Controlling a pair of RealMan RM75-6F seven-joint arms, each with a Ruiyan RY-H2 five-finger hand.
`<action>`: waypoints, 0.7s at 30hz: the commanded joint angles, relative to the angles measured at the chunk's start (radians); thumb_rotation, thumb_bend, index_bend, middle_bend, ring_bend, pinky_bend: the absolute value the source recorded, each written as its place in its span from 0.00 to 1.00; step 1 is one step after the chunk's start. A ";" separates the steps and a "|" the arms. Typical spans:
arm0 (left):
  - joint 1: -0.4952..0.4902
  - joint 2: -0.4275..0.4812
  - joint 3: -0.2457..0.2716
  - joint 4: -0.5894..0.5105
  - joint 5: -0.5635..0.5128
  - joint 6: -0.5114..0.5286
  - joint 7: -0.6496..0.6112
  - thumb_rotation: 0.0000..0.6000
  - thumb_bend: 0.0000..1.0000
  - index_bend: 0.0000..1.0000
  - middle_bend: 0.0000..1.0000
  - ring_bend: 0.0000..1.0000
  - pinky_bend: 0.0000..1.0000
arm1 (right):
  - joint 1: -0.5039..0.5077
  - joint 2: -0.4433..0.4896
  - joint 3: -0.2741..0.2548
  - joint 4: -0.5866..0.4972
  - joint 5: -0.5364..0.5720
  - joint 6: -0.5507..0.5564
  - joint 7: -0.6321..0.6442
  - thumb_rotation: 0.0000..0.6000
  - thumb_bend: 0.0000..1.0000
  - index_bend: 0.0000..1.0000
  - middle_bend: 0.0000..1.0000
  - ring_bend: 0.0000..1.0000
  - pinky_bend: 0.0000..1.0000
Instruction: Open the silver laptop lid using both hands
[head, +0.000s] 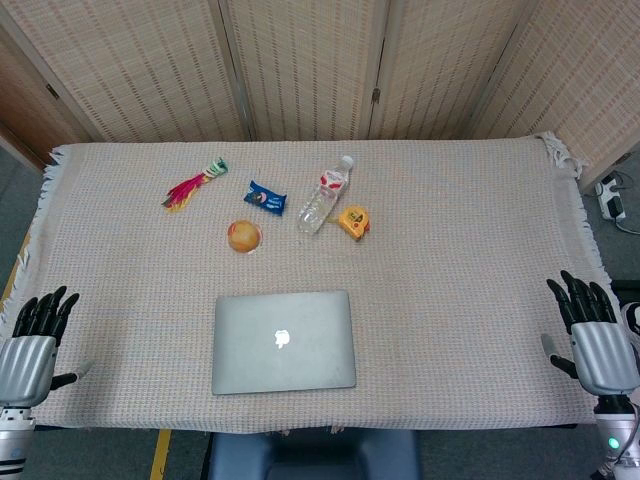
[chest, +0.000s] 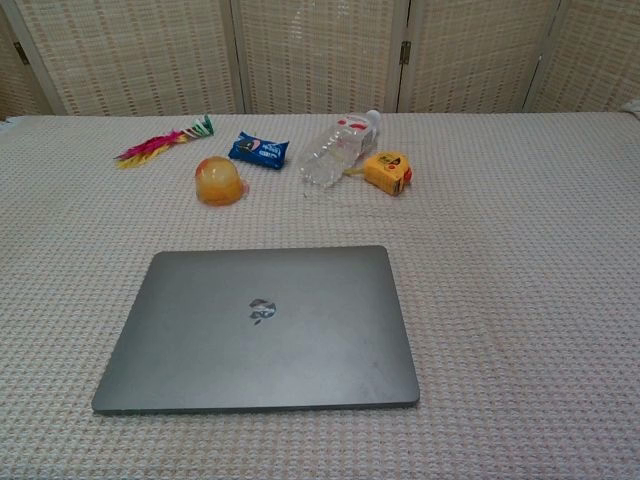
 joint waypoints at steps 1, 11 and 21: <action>-0.004 -0.004 -0.001 0.003 0.001 -0.003 0.000 1.00 0.20 0.01 0.00 0.00 0.00 | 0.002 0.001 0.001 -0.001 -0.002 -0.001 0.006 1.00 0.43 0.00 0.00 0.04 0.00; -0.022 -0.013 0.002 0.012 0.025 -0.013 -0.016 1.00 0.20 0.01 0.00 0.00 0.00 | -0.006 0.003 0.001 -0.007 -0.008 0.016 0.014 1.00 0.43 0.00 0.00 0.04 0.00; -0.101 -0.014 -0.004 0.030 0.108 -0.061 -0.097 1.00 0.20 0.04 0.00 0.00 0.00 | -0.008 0.008 0.002 -0.005 -0.019 0.025 0.029 1.00 0.43 0.00 0.00 0.05 0.00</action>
